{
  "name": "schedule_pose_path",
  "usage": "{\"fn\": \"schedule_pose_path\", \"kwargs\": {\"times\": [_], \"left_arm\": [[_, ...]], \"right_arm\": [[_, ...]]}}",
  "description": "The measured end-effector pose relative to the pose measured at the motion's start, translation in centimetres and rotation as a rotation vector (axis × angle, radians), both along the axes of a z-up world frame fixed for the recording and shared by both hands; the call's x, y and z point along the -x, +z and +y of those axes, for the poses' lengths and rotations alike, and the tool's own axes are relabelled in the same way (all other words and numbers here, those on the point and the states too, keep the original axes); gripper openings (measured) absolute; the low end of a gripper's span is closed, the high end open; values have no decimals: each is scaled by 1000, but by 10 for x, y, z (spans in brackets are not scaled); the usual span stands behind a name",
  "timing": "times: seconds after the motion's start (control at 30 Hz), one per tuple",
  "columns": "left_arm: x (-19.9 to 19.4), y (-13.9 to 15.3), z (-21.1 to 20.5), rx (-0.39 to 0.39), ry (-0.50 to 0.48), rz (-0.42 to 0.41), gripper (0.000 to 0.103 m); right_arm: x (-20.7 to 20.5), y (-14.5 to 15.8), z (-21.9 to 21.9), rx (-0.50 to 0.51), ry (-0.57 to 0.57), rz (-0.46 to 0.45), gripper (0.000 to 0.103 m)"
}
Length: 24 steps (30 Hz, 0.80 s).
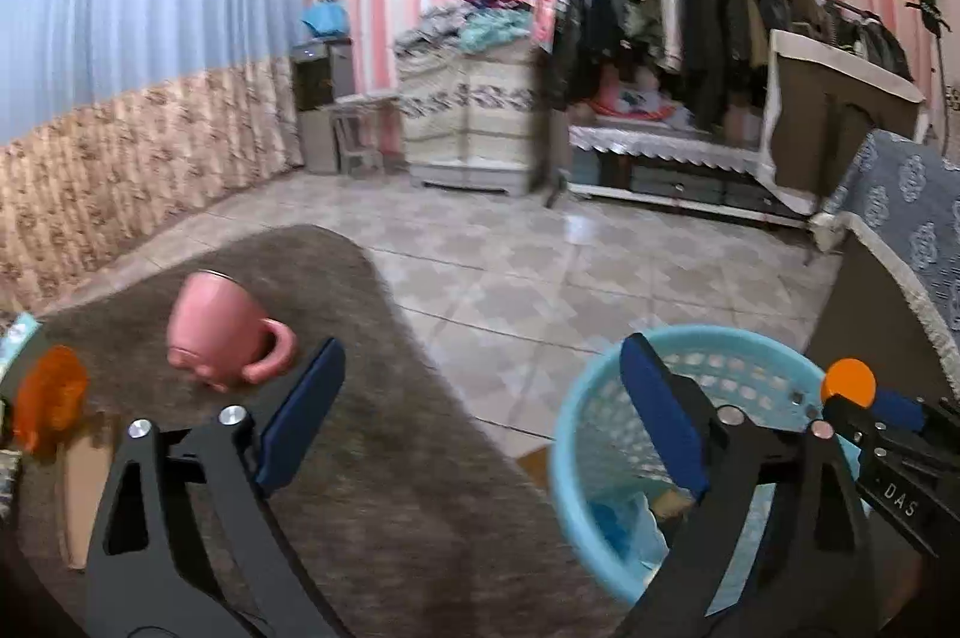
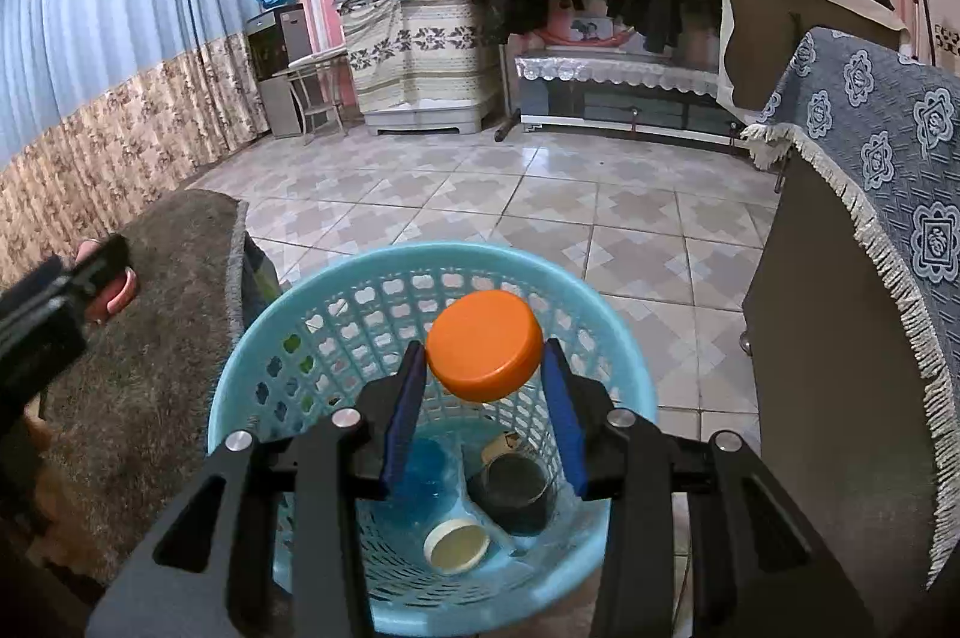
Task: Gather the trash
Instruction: 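Open the left gripper to drop the bowl while the right gripper drops the lid, then move both open grippers back over the rug toward the remaining items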
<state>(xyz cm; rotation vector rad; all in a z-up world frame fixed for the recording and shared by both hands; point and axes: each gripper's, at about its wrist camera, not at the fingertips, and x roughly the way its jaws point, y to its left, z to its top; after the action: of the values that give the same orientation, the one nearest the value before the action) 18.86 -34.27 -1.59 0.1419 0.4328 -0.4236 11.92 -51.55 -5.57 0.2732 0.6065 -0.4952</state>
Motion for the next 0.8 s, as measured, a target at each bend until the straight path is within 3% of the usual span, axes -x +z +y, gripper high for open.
{"fn": "schedule_pose_path", "kwargs": {"times": [0.3, 0.37, 0.43, 0.8], "left_arm": [[-9, 7, 28, 32, 65, 2, 95], [-11, 6, 30, 31, 68, 5, 95], [-12, 7, 31, 29, 72, 3, 95], [-2, 24, 46, 30, 98, -40, 97]], "right_arm": [[-18, -6, 14, 2, 32, 3, 40], [-20, -7, 17, -2, 43, 10, 48], [-20, -5, 15, 21, 35, 15, 69], [-16, 13, 33, 105, 60, -28, 92]]}}
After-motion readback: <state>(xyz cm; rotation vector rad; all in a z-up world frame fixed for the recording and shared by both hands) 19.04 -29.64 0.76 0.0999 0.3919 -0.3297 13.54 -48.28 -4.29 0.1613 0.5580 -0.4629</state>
